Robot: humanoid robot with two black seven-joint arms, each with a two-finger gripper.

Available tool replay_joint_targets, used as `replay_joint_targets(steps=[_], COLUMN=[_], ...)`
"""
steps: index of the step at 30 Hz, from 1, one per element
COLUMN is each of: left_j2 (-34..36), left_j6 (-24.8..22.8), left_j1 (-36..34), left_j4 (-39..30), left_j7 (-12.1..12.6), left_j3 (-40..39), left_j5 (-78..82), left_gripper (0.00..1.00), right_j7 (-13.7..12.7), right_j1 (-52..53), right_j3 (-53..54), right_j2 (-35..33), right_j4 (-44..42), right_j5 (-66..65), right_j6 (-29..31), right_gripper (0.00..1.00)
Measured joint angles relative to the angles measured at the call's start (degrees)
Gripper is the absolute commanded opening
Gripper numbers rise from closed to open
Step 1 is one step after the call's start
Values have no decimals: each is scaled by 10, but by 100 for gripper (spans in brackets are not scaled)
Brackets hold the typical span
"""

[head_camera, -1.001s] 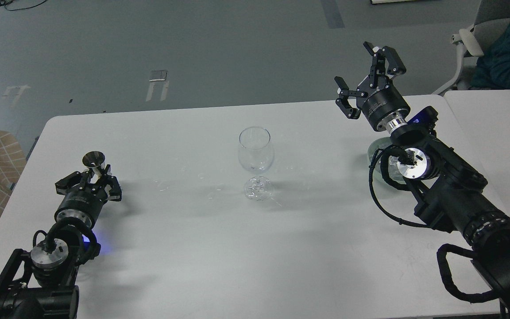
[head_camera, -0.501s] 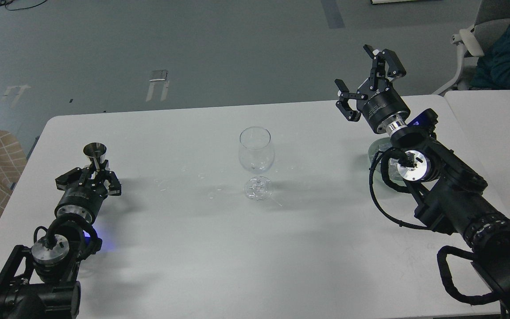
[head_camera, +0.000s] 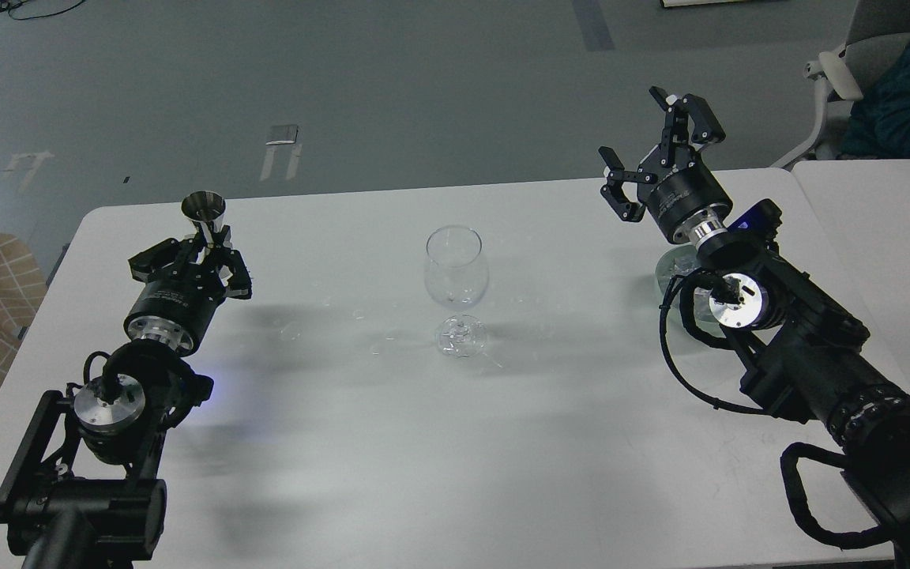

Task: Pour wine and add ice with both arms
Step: 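Carry the jigger with the left gripper to beside the wine glass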

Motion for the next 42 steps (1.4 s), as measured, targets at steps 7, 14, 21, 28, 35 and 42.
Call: replay_joint_targets(steps=[7, 14, 21, 28, 35, 42], left_j2=[-5, -7, -21, -24, -35, -41], left_j6=[65, 140, 192, 229, 261, 273], left_j1=[31, 38, 28, 10, -14, -44], left_j4=[-103, -165, -195, -225, -235, -236], left_j7=[0, -1, 4, 17, 28, 47], left_j3=[30, 82, 109, 143, 166, 192], left_j5=[2, 34, 60, 89, 123, 166], left_gripper=[0, 0, 0, 0, 0, 0], right_j7=[0, -1, -1, 0, 0, 0], right_j1=[0, -2, -3, -6, -13, -14], right_j3=[-2, -8, -8, -8, -8, -9], right_j2=[0, 0, 0, 0, 0, 0], right_j4=[0, 0, 1, 1, 2, 2], right_j5=[0, 0, 0, 1, 1, 0], right_j6=[0, 0, 0, 0, 0, 1], right_gripper=[100, 100, 100, 100, 100, 100])
